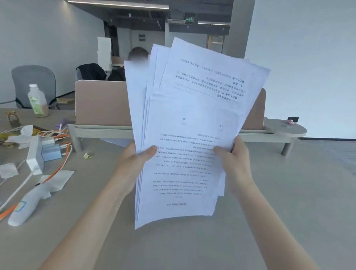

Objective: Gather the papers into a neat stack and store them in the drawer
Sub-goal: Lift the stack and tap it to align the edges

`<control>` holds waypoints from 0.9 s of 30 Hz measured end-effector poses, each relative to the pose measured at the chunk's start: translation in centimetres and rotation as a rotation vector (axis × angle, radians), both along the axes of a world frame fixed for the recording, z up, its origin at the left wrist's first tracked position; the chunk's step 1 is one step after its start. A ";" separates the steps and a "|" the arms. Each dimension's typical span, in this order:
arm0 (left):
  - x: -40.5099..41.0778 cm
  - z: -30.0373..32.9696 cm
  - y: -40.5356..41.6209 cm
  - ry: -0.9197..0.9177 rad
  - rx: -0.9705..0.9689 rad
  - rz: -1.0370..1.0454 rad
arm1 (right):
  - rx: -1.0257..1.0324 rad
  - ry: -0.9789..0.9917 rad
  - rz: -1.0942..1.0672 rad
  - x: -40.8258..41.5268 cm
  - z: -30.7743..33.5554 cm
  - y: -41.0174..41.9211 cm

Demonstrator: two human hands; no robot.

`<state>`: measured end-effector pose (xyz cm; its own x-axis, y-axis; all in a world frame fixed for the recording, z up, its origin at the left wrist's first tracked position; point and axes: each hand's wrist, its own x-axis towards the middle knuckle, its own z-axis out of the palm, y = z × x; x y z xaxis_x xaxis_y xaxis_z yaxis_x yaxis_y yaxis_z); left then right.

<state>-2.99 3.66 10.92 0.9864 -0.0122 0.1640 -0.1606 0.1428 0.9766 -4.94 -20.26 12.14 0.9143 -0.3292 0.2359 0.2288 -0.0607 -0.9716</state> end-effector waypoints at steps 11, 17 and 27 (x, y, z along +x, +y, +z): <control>-0.8 0.1 -1.0 -0.010 -0.083 0.029 | 0.047 -0.094 0.131 -0.4 0.1 0.2; -0.4 0.2 -1.0 -0.005 -0.058 0.018 | 0.032 -0.138 0.153 -0.3 0.9 -0.5; -0.9 -0.6 -1.1 -0.025 -0.067 -0.007 | -0.097 -0.227 0.114 -0.1 3.2 -0.7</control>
<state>-3.84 2.52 10.30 0.9819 -0.0072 0.1890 -0.1834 0.2091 0.9605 -5.07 -20.96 15.36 0.8643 -0.1931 0.4644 0.4508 -0.1121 -0.8856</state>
